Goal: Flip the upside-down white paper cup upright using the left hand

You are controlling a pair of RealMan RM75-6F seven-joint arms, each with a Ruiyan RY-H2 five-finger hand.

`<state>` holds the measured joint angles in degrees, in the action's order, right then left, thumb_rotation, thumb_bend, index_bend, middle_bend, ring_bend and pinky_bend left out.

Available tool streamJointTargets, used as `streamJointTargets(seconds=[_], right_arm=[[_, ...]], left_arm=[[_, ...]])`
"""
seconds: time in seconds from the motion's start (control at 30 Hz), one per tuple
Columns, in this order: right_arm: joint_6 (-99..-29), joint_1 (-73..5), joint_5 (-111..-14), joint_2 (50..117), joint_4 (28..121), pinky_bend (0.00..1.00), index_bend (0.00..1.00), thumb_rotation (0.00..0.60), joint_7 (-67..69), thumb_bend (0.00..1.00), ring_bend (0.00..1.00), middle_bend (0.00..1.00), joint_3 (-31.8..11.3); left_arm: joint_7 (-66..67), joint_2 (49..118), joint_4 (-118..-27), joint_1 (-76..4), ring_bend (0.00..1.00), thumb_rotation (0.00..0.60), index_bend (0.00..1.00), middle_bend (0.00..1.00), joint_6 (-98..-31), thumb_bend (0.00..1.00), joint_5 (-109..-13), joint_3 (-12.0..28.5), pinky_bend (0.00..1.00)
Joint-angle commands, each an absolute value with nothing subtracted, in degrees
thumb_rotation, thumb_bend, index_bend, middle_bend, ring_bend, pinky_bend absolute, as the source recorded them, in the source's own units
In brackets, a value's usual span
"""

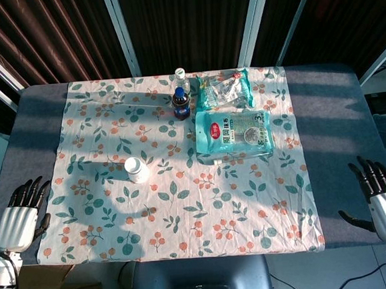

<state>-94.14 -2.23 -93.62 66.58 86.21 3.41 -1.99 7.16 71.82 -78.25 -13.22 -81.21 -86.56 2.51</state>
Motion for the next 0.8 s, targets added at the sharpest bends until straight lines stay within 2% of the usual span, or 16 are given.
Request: streamJointTargets(seconds=[0.03, 0.23, 0.4, 0.6, 0.8], right_arm=[[-93.9, -2.3, -93.7, 66.5, 86.2, 0.18, 0.0, 0.6, 3.4, 0.06, 0.0, 0.0, -1.9], [-93.7, -2.3, -94.3, 66.1, 86.3, 0.18, 0.0, 0.6, 3.8, 0.06, 0.0, 0.0, -1.7], [-93.9, -2.1, -95.3, 65.7, 86.1, 0.18, 0.0, 0.6, 4.4, 0.06, 0.0, 0.0, -1.0], [-94.0, -2.0, -97.0, 65.3, 85.5, 0.18, 0.0, 0.6, 5.1, 0.06, 0.0, 0.0, 0.0], [-94.0, -2.0, -97.8, 64.9, 85.4, 0.18, 0.0, 0.6, 5.8, 0.06, 0.0, 0.0, 0.4]], left_arm=[[7.2, 71.8, -78.3, -13.3, 0.0, 0.6, 0.0, 0.0, -80.9, 0.42, -86.4, 2.5, 0.14], [7.0, 72.0, -77.7, -14.0, 0.0, 0.6, 0.0, 0.0, -80.0, 0.42, -86.4, 2.9, 0.14], [11.1, 69.8, -77.4, -17.4, 0.0, 0.6, 0.0, 0.0, -76.1, 0.42, -86.6, 3.9, 0.14], [23.9, 62.6, -83.2, -22.7, 0.0, 0.6, 0.0, 0.0, -70.5, 0.42, -86.8, 5.9, 0.14], [44.3, 57.7, -91.0, -26.1, 0.0, 0.6, 0.0, 0.0, -66.5, 0.42, -84.0, 7.3, 0.14]])
